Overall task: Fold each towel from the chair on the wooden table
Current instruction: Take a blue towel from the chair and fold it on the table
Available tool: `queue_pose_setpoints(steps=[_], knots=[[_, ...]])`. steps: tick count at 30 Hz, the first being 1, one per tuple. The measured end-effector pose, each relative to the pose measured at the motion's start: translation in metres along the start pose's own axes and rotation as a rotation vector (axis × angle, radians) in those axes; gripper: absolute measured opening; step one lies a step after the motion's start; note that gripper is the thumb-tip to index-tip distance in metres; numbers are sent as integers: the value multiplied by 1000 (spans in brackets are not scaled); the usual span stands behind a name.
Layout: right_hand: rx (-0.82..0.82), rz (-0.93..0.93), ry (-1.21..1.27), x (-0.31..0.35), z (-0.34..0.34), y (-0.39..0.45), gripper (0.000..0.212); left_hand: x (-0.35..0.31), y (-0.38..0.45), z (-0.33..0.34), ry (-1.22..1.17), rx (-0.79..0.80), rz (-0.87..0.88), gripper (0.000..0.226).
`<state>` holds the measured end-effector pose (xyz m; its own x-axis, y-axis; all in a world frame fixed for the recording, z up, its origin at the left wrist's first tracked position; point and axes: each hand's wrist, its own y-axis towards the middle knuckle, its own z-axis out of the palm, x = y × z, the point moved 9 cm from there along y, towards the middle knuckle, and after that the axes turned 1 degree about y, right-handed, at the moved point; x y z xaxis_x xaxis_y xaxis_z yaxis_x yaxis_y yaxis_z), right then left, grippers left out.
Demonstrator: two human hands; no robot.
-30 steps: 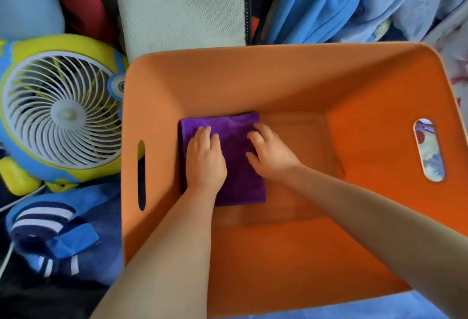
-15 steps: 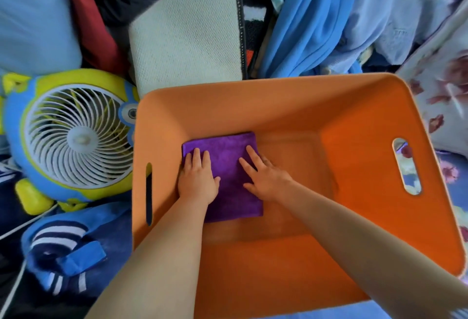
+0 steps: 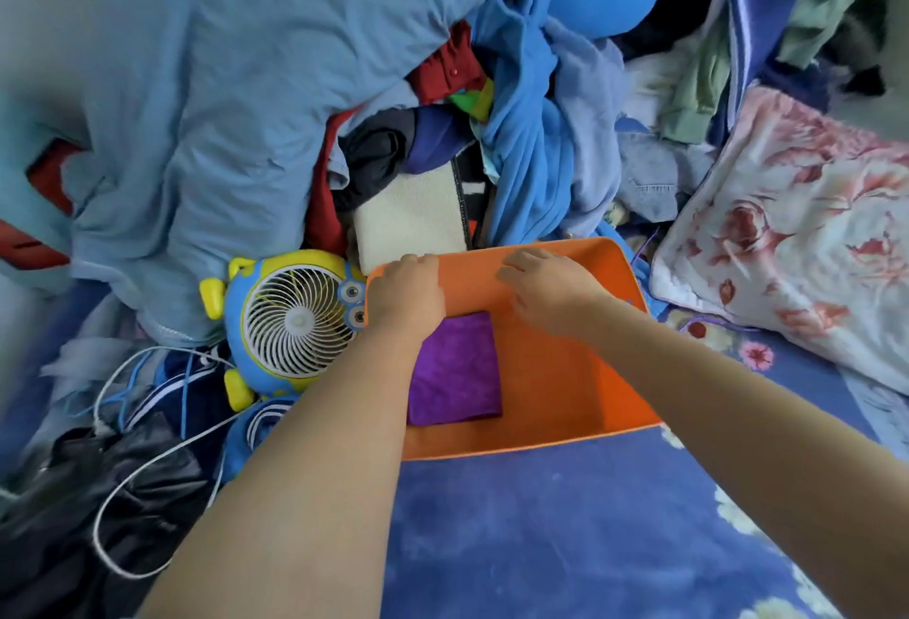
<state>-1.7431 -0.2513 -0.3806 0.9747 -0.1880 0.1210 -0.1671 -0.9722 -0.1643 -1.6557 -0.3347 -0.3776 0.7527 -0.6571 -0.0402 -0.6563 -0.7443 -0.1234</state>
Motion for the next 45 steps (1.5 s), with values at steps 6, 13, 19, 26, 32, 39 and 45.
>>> queue_pose_setpoints(steps=[6,13,19,26,32,39,45], knots=[[-157,64,-3,12,-117,-97,38,-47,-79,-110,67,-79,91,33],[-290,287,-4,23,-194,-272,41,-123,-200,-189,195,-171,308,32],[-469,569,-56,32,-207,-466,39,-221,-316,-191,166,-180,551,35],[-448,1046,-125,42,-175,-718,39,-385,-497,-186,120,-203,977,37],[-526,1381,-119,70,-149,-916,39,-500,-678,-186,62,-267,1307,34],[-587,1617,-135,113,-119,-1118,35,-602,-887,-171,-11,-284,1585,33],[-609,1733,-130,148,-91,-1282,35,-675,-1027,-146,-33,-238,1700,32]])
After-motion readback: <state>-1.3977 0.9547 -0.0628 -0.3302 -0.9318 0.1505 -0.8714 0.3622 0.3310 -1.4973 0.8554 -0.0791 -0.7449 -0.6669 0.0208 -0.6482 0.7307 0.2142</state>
